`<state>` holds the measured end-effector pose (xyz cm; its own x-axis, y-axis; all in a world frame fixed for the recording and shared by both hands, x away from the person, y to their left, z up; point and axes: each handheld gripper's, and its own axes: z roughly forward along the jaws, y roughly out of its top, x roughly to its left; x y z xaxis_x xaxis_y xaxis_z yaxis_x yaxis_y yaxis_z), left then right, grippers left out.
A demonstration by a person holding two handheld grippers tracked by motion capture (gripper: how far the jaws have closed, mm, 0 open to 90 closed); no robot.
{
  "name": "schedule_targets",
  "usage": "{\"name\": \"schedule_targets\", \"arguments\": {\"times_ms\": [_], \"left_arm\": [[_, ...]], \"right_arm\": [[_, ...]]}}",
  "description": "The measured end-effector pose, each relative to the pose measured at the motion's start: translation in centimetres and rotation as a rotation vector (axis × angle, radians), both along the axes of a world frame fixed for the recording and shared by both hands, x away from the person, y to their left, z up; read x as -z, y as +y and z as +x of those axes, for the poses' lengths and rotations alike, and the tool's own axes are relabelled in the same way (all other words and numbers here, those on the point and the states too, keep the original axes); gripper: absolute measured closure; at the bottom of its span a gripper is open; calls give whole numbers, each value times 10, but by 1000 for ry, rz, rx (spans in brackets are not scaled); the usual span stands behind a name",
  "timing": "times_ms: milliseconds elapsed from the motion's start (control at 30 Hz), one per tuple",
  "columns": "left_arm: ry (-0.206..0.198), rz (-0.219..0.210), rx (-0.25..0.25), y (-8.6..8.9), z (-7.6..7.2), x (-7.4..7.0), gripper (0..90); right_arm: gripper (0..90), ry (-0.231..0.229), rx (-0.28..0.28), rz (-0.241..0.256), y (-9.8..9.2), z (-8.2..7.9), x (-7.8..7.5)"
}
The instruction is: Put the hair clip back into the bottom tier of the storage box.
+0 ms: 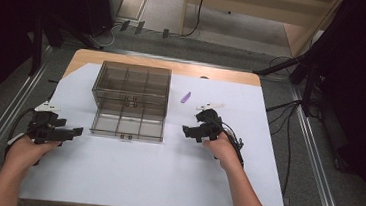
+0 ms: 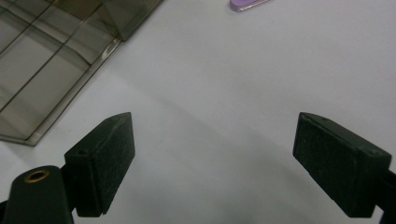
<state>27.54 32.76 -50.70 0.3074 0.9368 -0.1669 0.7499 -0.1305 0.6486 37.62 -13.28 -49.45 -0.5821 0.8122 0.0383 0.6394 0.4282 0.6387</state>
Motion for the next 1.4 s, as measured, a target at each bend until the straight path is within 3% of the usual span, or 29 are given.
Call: {"name": "schedule_targets", "arguments": {"times_ms": [100,267,367,433,533,700,967,1133,1233,1400], "left_arm": [[5,12,11,-1,1,1,247],[5,12,10,-2,1,0,250],[-1,17,10,-2,2,0,252],[2,17,13,-2,2,1,254],[6,18,12,-1,2,0,256],[11,21,9,0,2,1,258],[6,21,9,-1,-1,0,258],[5,21,3,0,-2,1,259],[6,29,9,-1,-2,1,259],[4,11,15,0,-3,0,259]], "right_arm": [[136,-33,-11,-16,0,-2,-5],[135,-35,-14,0,-2,-2,-9],[123,-13,-39,22,-6,-1,-13],[95,2,-41,8,-7,0,-13],[138,18,-28,1,-7,1,-12],[204,-22,-29,21,-8,2,-16],[236,-23,-20,29,-9,2,-18],[292,-47,-30,39,-9,3,-22],[400,-56,-55,49,-11,3,-24],[460,-69,-49,76,-14,6,-26]]}}
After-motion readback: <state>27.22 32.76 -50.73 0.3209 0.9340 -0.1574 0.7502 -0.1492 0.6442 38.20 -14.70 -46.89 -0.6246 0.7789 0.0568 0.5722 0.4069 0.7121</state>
